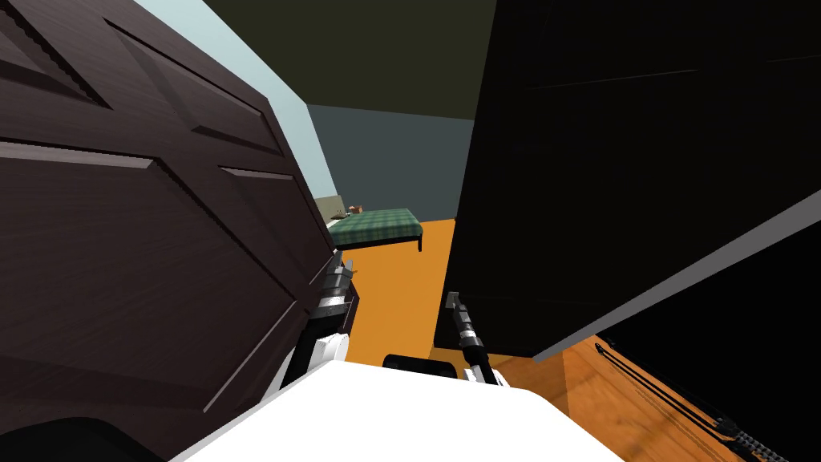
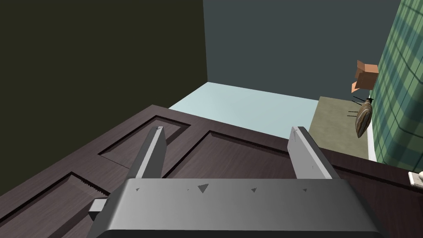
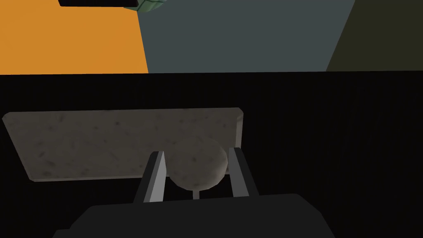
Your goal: Push the door open
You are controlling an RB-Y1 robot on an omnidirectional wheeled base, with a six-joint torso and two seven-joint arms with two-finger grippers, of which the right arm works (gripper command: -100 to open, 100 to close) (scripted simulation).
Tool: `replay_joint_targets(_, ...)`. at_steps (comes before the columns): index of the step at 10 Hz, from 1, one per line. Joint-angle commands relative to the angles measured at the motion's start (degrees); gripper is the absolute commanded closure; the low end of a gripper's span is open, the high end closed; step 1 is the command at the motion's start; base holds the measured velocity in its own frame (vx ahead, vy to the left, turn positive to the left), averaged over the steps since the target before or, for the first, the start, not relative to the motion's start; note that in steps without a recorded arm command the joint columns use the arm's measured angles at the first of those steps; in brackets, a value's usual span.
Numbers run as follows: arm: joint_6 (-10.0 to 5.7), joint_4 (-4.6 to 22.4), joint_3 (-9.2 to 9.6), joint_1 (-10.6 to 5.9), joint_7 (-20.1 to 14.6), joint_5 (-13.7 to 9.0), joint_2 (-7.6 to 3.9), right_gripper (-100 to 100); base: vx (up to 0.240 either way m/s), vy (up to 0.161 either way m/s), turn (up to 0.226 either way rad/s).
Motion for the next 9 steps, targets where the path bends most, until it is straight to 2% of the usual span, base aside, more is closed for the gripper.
replay_joint_targets(1, -0.1, -0.06, -0.02, 0.0, -0.03, -0.02, 0.0, 100, -0.006, 0.001, -0.002)
replay_joint_targets(4, 0.07, 0.21, -0.74, -0.1, 0.21, -0.34, -0.32, 100, 0.072, 0.021, -0.02)
replay_joint_targets(9, 0.19, 0.79, -3.53, -0.72, 1.0, -1.58, -1.08, 100, 0.192, 0.039, -0.036)
